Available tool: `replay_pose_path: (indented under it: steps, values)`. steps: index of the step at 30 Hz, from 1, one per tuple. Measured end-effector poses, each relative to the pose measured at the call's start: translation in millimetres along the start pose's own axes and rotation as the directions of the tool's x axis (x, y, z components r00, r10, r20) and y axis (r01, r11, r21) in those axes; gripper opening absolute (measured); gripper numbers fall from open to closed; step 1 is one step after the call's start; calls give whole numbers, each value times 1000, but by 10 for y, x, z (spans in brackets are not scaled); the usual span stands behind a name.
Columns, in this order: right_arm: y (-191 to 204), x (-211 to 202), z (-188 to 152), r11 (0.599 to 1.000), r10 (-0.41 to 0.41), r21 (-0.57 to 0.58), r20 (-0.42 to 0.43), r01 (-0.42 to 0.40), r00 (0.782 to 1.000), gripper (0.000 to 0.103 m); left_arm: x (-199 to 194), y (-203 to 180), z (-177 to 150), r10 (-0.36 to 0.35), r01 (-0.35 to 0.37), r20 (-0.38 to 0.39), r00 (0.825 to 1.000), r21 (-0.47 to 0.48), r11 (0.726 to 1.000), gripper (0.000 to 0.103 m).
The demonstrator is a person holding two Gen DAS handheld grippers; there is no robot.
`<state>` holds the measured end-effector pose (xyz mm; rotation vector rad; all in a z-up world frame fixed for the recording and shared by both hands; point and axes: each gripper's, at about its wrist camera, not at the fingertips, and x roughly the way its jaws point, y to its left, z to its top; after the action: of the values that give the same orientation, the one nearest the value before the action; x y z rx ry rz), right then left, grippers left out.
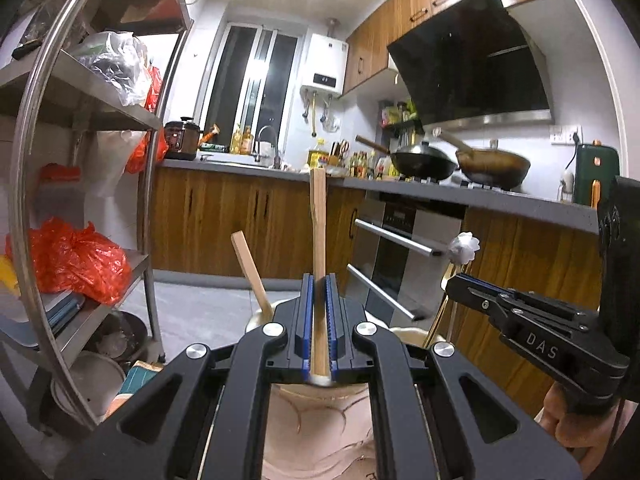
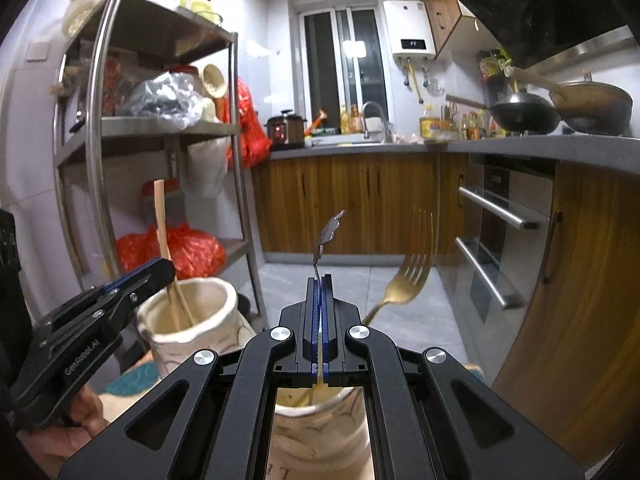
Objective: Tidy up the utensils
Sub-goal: 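Lower chopstick into tall pot with left tool while right tool lowers spoon into small pot, then open both tools to release the chopstick and the silver spoon, then grasp a yellow plastic utensil with the right tool while the left tool grasps a wooden chopstick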
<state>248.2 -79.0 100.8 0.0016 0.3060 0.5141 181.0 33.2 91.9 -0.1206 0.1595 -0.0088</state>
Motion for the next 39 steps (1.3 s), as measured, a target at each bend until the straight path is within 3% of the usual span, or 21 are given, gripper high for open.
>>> replay_pose_path:
  steps: [5,14,17,20,24,28,39]
  values:
    - [-14,68,-31,1000,10,6,-44,-10,999,2,89,-18,-35,30,-29,-50,998,28,999,6]
    - [-10,174,-66,1000,23,14,-80,-22,996,2,89,-10,-53,54,-50,-68,996,55,997,8]
    - [-14,174,-78,1000,21,13,-87,-19,996,3,53,5,-33,58,-55,-64,996,48,997,22]
    - [-36,166,-99,1000,16,20,-92,-15,996,19,-10,20,7,60,-58,-47,997,36,998,46]
    - [-65,82,-92,1000,15,19,-75,-14,997,28,-124,28,64,55,-54,-23,998,27,998,55]
    - [-91,-34,-69,1000,22,20,-59,-20,998,38,-229,59,83,53,-53,-19,998,15,999,57]
    - [-243,-502,-97,1000,0,26,-24,1,1000,40,-523,203,-101,71,-72,-66,995,-17,997,58]
